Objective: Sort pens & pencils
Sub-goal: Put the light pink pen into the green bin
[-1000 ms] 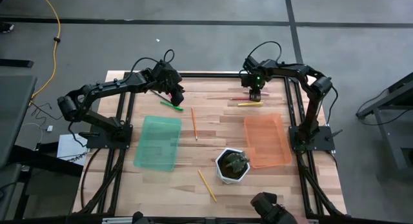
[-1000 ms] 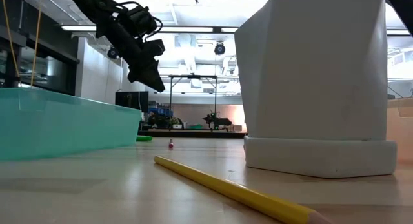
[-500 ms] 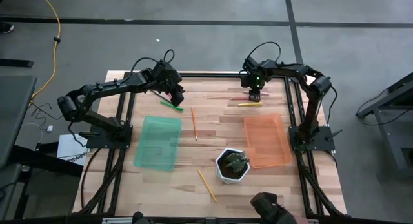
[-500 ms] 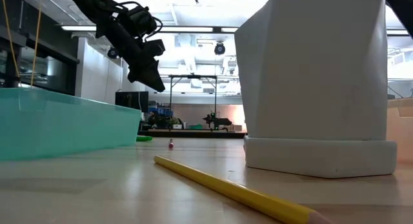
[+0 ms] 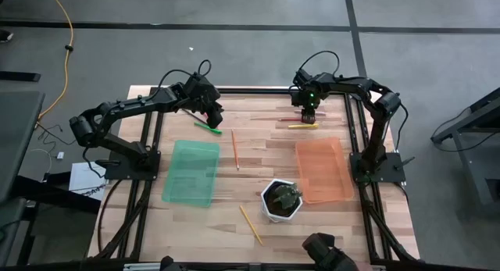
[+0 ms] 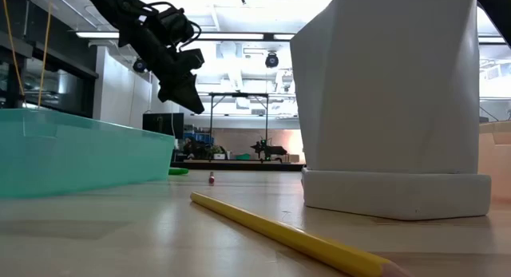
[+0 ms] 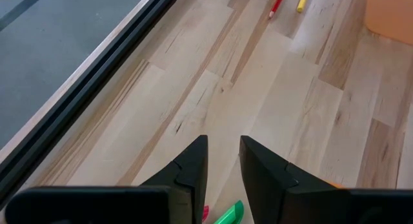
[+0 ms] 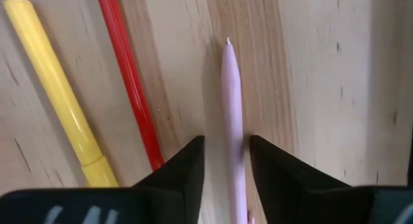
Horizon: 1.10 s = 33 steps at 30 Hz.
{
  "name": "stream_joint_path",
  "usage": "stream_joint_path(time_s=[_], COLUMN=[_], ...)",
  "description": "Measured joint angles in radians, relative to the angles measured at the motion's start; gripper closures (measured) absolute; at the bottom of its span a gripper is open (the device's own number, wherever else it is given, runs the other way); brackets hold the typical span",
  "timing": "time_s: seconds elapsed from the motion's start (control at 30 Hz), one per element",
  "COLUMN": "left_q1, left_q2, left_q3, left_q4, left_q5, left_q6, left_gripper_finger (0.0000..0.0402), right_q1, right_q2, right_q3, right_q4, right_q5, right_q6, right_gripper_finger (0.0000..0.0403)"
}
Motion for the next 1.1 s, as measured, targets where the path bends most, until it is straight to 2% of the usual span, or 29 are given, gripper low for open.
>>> stream_joint_path(time_s=[0.23, 0.43, 0.67, 0.83, 1.1], left_q1=[0.0, 0.0, 0.0, 0.0, 0.0], left_q2=[0.0, 0.0, 0.0, 0.0, 0.0], left_q3=[0.0, 0.0, 0.0, 0.0, 0.0], left_q4=[0.002, 0.003, 0.003, 0.008, 0.018], left_q5=[0.0, 0.0, 0.0, 0.0, 0.005], left_q6=[0.0, 0.0, 0.0, -0.001, -0.001], left_gripper_finger=[0.0323, 0.0323, 0.0323, 0.0323, 0.0323], right_q1=[0.0, 0.0, 0.0, 0.0, 0.015], right_q2=[0.0, 0.0, 0.002, 0.003, 0.002], right_q3=[0.0, 0.0, 0.012, 0.088, 0.253], right_q4=[-0.004, -0.003, -0.011, -0.009, -0.031], right_q5=[-0.003, -0.003, -0.004, -0.018, -0.162], right_q6=[0.001, 0.002, 0.024, 0.058, 0.152], right_gripper_finger=[0.035, 0.0379, 0.0385, 0.0385, 0.0386])
